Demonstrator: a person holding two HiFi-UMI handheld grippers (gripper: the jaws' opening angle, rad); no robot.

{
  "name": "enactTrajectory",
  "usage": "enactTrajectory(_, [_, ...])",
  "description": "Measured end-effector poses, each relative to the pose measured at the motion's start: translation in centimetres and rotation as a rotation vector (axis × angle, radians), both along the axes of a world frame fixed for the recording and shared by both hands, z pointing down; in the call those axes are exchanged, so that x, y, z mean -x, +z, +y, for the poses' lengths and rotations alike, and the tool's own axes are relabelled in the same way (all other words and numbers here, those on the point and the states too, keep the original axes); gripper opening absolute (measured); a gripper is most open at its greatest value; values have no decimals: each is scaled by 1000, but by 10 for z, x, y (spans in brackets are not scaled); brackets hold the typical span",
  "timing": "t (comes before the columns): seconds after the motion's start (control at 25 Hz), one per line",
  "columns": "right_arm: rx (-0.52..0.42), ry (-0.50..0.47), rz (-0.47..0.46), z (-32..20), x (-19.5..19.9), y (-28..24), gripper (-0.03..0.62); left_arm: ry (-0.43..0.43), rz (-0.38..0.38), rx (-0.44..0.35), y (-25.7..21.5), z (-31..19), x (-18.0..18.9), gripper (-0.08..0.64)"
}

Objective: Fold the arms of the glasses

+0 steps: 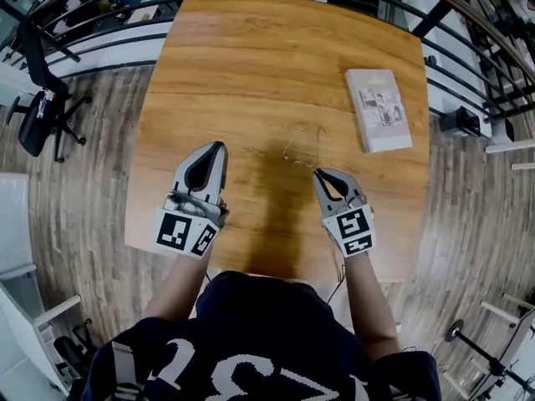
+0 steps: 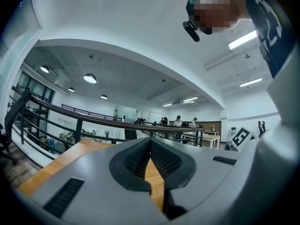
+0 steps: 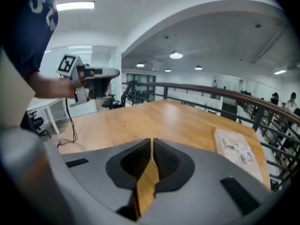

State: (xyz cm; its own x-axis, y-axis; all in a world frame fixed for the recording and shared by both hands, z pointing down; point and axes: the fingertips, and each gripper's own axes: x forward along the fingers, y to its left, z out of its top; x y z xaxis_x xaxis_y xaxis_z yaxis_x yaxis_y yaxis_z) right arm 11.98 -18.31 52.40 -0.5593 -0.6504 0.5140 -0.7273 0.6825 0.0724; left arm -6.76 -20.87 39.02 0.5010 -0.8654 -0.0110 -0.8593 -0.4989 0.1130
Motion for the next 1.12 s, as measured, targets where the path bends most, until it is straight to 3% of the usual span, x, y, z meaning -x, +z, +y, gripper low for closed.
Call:
enactTrajectory(0.08, [47, -55, 123, -5, 8, 35, 43, -4, -3, 12, 5, -1, 2, 15])
enactTrajectory(0.16, [60, -108, 256, -10, 13, 62, 100, -9, -6, 22, 9, -3, 4, 15])
enactTrajectory(0.4, [-43, -250, 644, -19, 19, 104, 104, -22, -9, 43, 16, -5, 10, 15])
enactTrajectory(0.48, [-73, -273, 723, -21, 19, 111, 104, -24, -8, 50, 19, -5, 12, 15])
enactTrajectory(0.76, [-102, -293, 792, -28, 20, 117, 81, -36, -6, 63, 23, -5, 16, 15])
enactTrajectory(1.12, [-110, -325, 794, -25, 16, 110, 40, -30, 0, 64, 24, -4, 14, 15])
